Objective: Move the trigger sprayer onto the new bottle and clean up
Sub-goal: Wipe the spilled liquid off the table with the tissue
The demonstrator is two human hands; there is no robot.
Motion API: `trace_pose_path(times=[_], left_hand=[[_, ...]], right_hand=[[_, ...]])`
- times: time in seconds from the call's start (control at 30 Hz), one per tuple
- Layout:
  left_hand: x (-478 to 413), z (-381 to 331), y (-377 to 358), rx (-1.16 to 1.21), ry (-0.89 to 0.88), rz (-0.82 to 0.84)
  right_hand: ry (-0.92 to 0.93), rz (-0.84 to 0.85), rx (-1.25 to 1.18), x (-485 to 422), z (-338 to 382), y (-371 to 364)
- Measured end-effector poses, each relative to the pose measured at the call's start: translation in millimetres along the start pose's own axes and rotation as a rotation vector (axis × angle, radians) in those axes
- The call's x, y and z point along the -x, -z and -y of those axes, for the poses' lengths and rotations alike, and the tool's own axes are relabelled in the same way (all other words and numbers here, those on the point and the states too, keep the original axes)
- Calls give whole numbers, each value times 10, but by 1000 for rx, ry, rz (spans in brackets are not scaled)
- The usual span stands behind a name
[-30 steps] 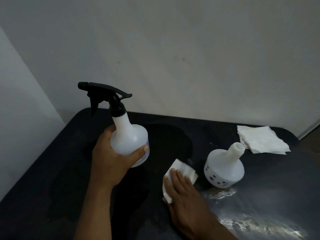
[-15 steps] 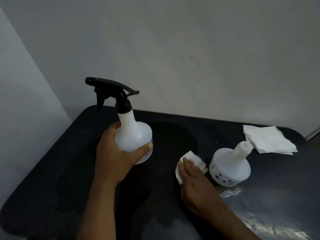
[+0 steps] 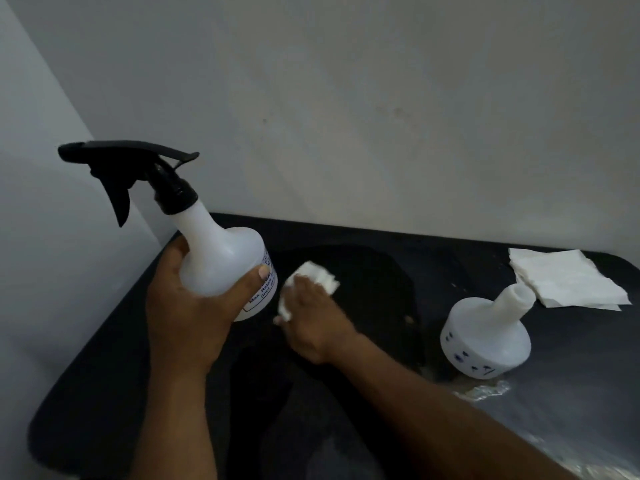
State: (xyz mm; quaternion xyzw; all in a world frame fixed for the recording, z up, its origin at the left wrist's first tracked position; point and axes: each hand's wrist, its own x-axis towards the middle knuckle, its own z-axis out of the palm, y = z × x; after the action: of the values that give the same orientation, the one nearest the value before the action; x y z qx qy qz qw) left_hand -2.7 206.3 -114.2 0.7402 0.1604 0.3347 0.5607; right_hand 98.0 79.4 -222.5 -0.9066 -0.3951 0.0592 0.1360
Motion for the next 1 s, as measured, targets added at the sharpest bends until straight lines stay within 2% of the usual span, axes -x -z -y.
trace_pose_path(times=[0.1,0.2,0.33,0.4,0.47,0.57,0.67,0.77,0.87,1.0], left_hand=[[-26,13,6,-7,-15,4],[-33,17,21,-56,-34,-3],[-45,33,60,-73,-28,-34],[-53,30,79,-37,-6,-41],[-51,28,80,8,8,-23],[-19,25,56,22,19,20],[1,32,52,28,19,26],[-27,29,32,21,-8,-15],[-49,31,9,11,-8,-60],[-72,36,21,8,6,-107]], right_hand=[[256,85,-75,-24,564,-114],[473,158,-29,144,987,-322],[468,211,-54,450,1036,-345],[423,160,-42,542,847,-350],[361,100,88,545,534,-347],[98,14,257,377,-49,-153],[-236,-81,175,174,-459,94],[-343,-43,132,9,-418,115],[-199,16,50,-112,-86,49],[211,116,107,-63,507,-166]])
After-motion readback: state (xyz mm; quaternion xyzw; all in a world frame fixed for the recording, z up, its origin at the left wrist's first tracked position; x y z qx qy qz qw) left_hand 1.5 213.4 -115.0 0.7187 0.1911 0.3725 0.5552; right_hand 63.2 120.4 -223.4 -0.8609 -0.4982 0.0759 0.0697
